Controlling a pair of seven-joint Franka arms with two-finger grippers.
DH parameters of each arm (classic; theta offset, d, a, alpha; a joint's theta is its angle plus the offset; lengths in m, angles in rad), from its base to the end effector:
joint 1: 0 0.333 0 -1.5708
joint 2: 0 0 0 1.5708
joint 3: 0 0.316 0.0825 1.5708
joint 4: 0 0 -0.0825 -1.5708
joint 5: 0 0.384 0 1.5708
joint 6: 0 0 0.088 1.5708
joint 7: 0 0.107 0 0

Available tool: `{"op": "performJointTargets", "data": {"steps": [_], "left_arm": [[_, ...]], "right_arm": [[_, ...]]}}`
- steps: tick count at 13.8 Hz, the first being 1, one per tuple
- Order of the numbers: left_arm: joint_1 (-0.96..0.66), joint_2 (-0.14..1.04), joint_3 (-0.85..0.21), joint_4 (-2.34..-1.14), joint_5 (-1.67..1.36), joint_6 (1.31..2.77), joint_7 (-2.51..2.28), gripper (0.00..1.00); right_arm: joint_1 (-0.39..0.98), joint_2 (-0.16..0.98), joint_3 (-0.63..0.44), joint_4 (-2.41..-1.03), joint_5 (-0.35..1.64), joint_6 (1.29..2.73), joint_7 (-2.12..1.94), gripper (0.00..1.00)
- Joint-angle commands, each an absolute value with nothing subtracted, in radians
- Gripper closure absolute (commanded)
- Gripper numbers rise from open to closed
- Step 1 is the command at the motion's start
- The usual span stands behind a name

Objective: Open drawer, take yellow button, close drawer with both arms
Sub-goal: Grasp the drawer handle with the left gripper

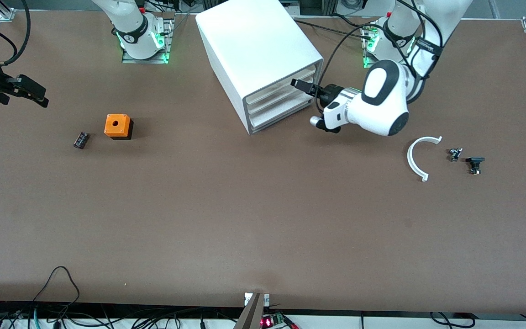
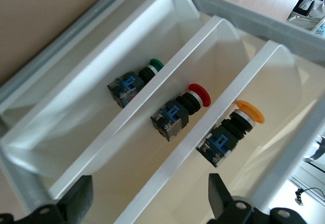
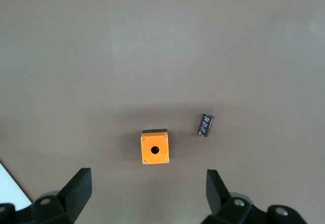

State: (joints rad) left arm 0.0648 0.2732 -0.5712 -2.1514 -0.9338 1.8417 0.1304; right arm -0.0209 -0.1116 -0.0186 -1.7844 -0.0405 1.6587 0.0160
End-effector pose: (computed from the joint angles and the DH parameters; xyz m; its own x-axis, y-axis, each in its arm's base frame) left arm 0.4264 -0.3067 0.2947 0.7762 -0.3458 -0.5272 0.1768 -0.6832 0.7085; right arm 0.5231 -0.0252 0.5910 0.9986 -0.0518 -0.0136 -0.0512 -0.9979 0.0384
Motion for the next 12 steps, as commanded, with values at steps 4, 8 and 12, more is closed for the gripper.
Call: {"op": "performJointTargets", "data": {"steps": [4,8,12], "left_arm": [[0.074,0.265,-0.632,-2.209,-1.005,1.905,0.156,0.92],[0.097,0.262,-0.629,-2.21,-1.008,1.899,0.143,1.0],[0.15,0.245,-0.543,-2.197,-0.991,1.899,0.153,1.0]], "right_arm": [[-0.023,-0.1,-0.021,-1.779,-0.032,1.638,-0.001,0.0],[-0.017,-0.078,-0.014,-1.779,-0.034,1.635,-0.006,0.0],[-0.017,-0.063,-0.014,-1.779,-0.035,1.637,-0.006,0.0]]}}
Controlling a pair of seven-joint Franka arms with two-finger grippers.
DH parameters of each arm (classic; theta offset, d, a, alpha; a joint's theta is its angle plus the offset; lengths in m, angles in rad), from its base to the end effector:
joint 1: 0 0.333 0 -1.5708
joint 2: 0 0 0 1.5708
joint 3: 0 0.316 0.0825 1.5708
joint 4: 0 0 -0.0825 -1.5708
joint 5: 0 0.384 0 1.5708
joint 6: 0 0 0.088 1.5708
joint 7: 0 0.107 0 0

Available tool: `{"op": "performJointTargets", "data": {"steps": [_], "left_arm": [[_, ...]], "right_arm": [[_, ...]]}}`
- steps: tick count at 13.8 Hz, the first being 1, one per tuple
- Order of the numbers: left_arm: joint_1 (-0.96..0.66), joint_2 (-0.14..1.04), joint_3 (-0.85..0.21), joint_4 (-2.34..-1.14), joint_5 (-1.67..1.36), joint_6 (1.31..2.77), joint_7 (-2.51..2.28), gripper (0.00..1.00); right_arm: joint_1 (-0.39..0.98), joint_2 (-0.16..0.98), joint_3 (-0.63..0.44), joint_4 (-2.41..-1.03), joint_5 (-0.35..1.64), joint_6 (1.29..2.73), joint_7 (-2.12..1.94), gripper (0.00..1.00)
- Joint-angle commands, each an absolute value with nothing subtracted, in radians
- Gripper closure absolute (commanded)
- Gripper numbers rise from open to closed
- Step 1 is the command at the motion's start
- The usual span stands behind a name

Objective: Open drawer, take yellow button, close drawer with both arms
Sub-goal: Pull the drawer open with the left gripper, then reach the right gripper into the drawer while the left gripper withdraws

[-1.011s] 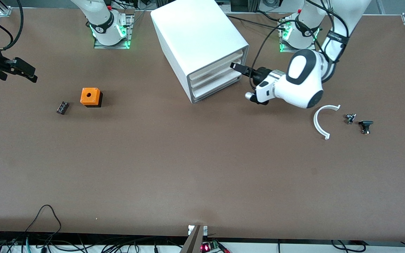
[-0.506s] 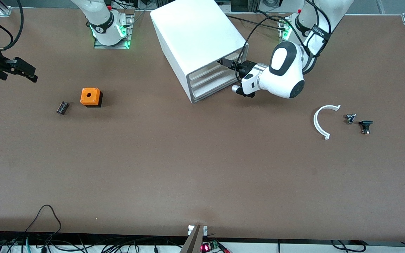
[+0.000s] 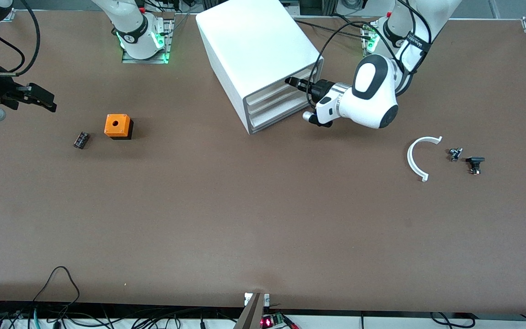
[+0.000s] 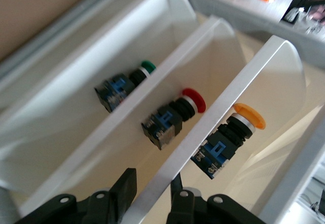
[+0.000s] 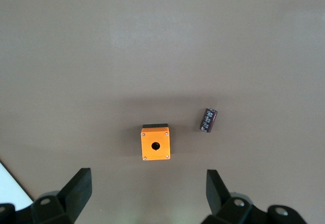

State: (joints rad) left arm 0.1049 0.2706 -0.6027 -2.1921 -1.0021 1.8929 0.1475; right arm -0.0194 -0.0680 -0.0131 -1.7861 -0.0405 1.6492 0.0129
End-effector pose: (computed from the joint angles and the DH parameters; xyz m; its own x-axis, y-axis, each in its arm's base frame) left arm 0.4246 -0.3003 0.2858 0.7945 -0.2953 -0.5306 0.2382 -0.6523 0.7196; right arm 0.5328 -0.0216 0.5664 0.9968 -0.0420 -0.0684 -0.0394 -0.9984 0.0400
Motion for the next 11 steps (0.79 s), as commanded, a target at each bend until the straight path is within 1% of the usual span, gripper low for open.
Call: {"op": "performJointTargets", "data": {"steps": [1,4,5,6,7,8,11], "left_arm": [[0.152,0.244,-0.504,-2.186,-0.989,1.901,0.156,1.0],[0.169,0.247,-0.434,-2.145,-0.96,1.933,0.19,1.0],[0.173,0.247,-0.428,-2.134,-0.957,1.936,0.189,0.83],[0.178,0.242,-0.425,-2.131,-0.945,1.937,0.19,0.02],[0.182,0.235,-0.423,-2.123,-0.936,1.937,0.189,0.0],[0.184,0.23,-0.423,-2.106,-0.924,1.937,0.19,0.0],[0.224,0.21,-0.419,-2.045,-0.815,1.976,0.202,0.0]], "right_arm": [[-0.017,-0.051,-0.014,-1.779,-0.034,1.637,-0.006,0.0],[-0.006,-0.046,-0.011,-1.779,-0.025,1.643,-0.002,0.0],[-0.002,-0.026,-0.011,-1.779,-0.02,1.647,-0.003,0.0],[0.017,-0.008,-0.009,-1.778,-0.008,1.657,-0.003,0.0],[0.032,0.004,-0.011,-1.778,0.03,1.67,-0.002,0.0],[0.055,0.015,-0.011,-1.776,0.069,1.69,0.002,0.0],[0.148,0.072,-0.011,-1.757,0.08,1.741,-0.003,0.0]]}}
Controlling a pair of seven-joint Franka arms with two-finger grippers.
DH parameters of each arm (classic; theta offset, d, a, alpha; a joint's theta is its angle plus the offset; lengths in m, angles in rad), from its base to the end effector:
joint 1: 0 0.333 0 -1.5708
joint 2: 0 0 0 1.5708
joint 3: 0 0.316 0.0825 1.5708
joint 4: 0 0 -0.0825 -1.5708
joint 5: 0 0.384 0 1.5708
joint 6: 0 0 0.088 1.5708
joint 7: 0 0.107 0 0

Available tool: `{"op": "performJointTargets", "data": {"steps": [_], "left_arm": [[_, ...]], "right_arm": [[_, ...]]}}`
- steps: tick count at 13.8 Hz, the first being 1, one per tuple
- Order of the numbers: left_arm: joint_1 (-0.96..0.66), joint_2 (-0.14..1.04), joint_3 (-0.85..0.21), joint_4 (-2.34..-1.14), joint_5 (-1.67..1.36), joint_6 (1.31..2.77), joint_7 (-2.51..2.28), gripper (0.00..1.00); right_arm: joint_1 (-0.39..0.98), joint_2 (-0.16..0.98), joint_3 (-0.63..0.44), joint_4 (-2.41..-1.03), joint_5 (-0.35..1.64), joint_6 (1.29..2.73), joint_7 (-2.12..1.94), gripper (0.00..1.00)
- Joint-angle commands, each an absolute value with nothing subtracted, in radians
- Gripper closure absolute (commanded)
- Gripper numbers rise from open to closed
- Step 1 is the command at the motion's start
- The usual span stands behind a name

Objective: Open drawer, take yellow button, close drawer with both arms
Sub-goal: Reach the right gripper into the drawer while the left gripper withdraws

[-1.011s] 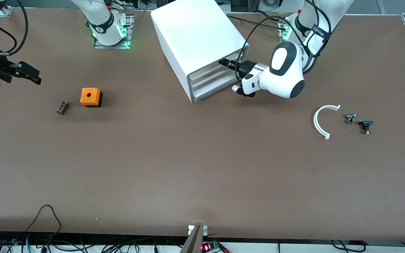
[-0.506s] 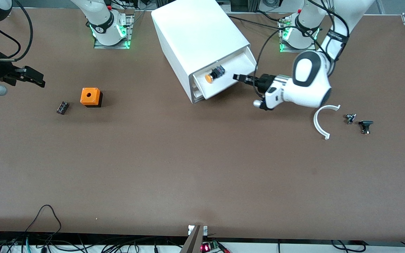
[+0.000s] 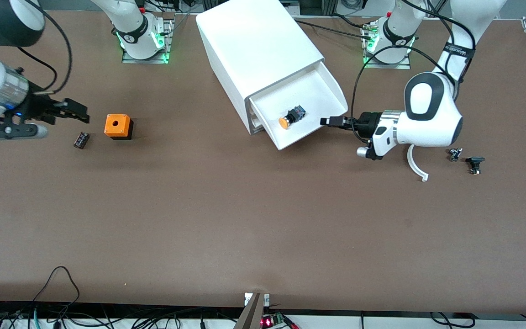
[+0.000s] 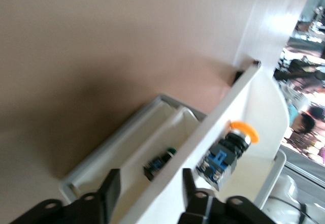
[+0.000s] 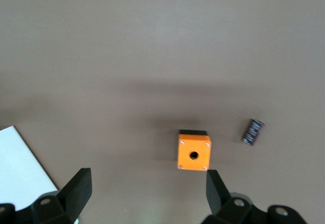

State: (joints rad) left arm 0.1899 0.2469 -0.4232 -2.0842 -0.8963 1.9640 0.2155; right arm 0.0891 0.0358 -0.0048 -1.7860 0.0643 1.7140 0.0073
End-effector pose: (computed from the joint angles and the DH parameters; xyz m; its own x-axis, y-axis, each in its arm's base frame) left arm 0.5283 -0.1732 0.3175 0.9417 -0.0826 -0.3262 0.1924 -0.6631 0.7234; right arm 0.5597 0.0534 0.5147 0.9918 0.0673 -0.1083 0.0609 -0.9963 -0.0613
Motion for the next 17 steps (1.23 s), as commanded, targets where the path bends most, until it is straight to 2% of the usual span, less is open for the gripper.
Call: {"op": "performJointTargets", "data": {"steps": [1,4,7,10,14,17], "left_arm": [[0.236,0.195,-0.416,-2.01,-0.73,1.977,0.212,0.0],[0.284,0.123,-0.342,-1.948,-0.604,1.977,0.215,0.0],[0.298,0.042,-0.255,-1.937,-0.493,1.959,0.216,0.0],[0.295,-0.005,-0.229,-1.83,-0.219,1.835,0.207,0.0],[0.253,-0.047,-0.225,-1.752,0.038,1.743,0.057,0.0],[0.235,-0.071,-0.187,-1.747,0.052,1.7,0.018,0.0]], "right_arm": [[0.182,0.095,-0.011,-1.741,0.072,1.762,-0.005,0.0],[0.27,0.176,-0.011,-1.677,0.078,1.769,-0.006,0.0],[0.395,0.265,-0.011,-1.573,0.087,1.781,-0.02,0.0],[0.536,0.359,0.003,-1.415,0.097,1.787,-0.02,0.0],[0.565,0.52,0.152,-1.194,0.101,1.848,-0.173,0.0],[0.566,0.604,0.221,-1.125,0.101,1.884,-0.429,0.0]]}}
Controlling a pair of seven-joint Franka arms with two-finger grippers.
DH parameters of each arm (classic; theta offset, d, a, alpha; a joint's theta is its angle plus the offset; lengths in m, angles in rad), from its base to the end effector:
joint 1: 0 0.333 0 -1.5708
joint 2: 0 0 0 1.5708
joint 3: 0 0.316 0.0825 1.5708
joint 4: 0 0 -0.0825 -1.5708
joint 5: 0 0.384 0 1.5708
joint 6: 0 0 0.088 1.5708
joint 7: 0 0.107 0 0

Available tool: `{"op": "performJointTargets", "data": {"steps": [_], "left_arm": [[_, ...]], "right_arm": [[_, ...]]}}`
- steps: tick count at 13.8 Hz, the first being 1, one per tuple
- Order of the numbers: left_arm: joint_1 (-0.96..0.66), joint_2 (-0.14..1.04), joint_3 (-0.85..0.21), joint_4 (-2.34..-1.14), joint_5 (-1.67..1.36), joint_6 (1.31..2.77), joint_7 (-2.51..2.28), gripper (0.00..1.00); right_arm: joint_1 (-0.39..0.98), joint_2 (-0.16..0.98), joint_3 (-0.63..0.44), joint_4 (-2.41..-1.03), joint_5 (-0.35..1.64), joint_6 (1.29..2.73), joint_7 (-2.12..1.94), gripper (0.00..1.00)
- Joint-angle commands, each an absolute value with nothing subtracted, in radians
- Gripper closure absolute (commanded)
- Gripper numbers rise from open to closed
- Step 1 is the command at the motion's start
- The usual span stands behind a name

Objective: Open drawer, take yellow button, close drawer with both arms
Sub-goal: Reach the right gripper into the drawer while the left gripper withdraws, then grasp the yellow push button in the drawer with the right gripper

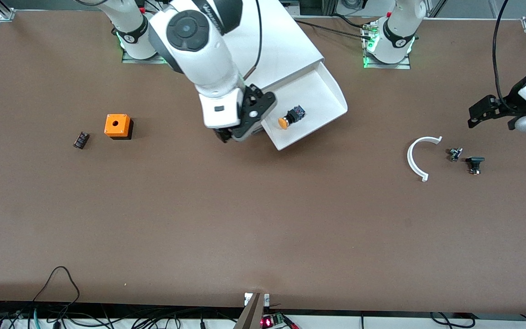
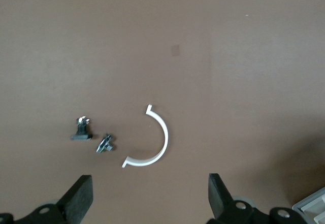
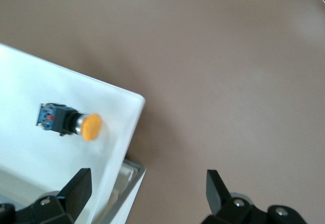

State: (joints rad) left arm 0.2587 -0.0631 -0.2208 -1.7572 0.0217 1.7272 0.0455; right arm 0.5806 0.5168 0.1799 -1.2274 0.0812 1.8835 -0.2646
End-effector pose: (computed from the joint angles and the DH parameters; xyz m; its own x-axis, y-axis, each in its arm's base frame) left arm 0.5452 0.0194 0.5834 0.9995 -0.0110 0.0298 -0.0099 -0.9993 -0.0367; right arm 0.5394 0.4789 0.4934 0.5604 0.8082 0.1809 0.8282 -0.5463 -0.1248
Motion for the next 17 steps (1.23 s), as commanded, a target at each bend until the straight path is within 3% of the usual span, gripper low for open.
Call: {"op": "performJointTargets", "data": {"steps": [1,10,17], "left_arm": [[0.235,-0.071,-0.183,-1.749,0.052,1.7,0.018,0.0],[0.232,-0.071,-0.183,-1.75,0.051,1.7,0.018,0.0],[0.232,-0.069,-0.183,-1.75,0.048,1.71,0.02,0.0]], "right_arm": [[0.568,0.623,0.235,-1.118,0.101,1.884,-0.527,0.0],[0.653,0.652,0.273,-1.118,0.012,1.881,-0.871,0.0],[0.722,0.684,0.275,-1.118,-0.098,1.865,-0.897,0.0]]}}
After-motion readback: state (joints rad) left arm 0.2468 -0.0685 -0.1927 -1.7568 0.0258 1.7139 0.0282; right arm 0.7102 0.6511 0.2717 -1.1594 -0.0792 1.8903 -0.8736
